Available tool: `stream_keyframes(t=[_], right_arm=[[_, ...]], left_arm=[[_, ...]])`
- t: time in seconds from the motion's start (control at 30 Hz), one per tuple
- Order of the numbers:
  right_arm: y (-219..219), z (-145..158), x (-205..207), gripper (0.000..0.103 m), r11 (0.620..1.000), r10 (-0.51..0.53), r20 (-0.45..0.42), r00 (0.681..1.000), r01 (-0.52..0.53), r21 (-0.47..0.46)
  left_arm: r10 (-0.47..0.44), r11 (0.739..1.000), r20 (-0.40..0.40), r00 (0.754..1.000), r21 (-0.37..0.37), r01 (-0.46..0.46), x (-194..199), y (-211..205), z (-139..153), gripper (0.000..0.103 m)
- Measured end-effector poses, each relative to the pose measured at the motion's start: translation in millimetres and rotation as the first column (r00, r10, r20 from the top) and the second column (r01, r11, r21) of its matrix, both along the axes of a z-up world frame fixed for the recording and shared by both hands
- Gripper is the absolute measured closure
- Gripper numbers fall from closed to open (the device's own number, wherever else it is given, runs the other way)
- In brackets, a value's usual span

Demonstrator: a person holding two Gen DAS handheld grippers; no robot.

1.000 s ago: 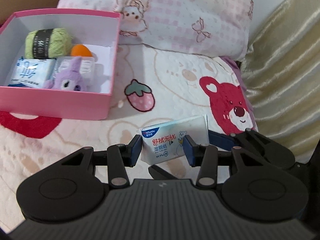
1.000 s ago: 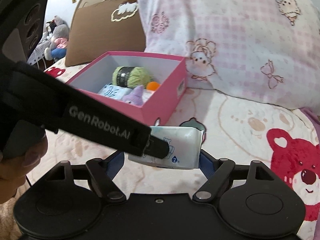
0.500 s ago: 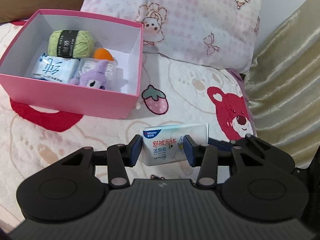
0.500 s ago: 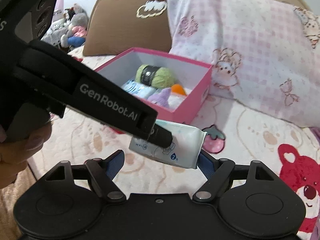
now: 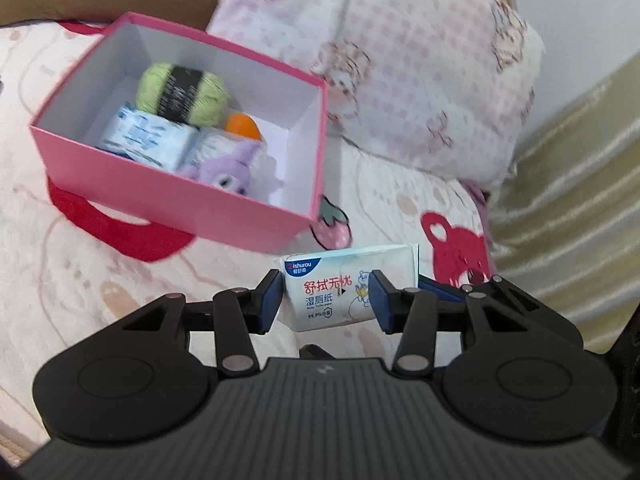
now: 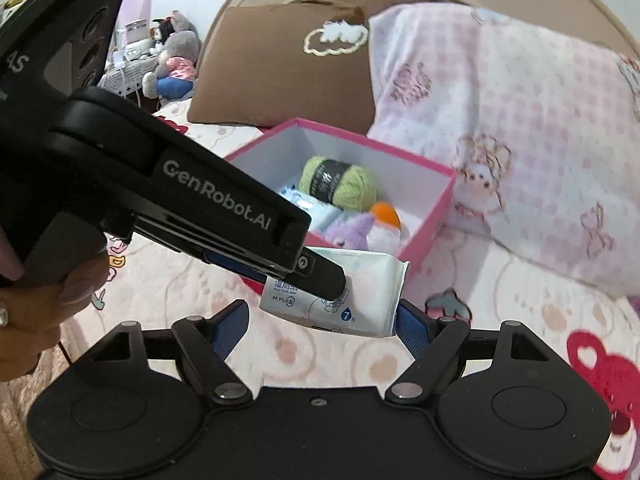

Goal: Organize objects
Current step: 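Lift the white packet with the right gripper toward the pink box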

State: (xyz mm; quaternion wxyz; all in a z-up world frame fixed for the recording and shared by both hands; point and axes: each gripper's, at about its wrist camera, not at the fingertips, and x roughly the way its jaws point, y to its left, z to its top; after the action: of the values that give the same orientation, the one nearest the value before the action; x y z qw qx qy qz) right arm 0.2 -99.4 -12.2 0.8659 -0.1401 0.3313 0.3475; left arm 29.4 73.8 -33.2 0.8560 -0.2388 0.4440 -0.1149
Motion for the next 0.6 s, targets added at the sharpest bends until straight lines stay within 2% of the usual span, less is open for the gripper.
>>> stream_keyframes(t=[0.13,0.33,0.6], right_arm=[[14.5,5.2,1.2,0.020,0.999,0.033,0.032,0.999,-0.033,0.000],[25.8,20.8,16.3,0.021,0.998,0.057,0.011,0.998,-0.058,0.017],[35.2,38.9,43.4,0.022,0.993,0.097,-0.027,0.995,-0.095,0.070]], left_arm=[[0.034,0.999,0.025,0.999,0.018,-0.035,-1.6,13.8,7.2,0.058],[0.048,0.997,0.049,0.998,0.060,-0.051,2.7,29.5,17.6,0.058],[-0.027,0.988,0.099,0.995,0.155,0.012,21.0,44.2,36.9,0.057]])
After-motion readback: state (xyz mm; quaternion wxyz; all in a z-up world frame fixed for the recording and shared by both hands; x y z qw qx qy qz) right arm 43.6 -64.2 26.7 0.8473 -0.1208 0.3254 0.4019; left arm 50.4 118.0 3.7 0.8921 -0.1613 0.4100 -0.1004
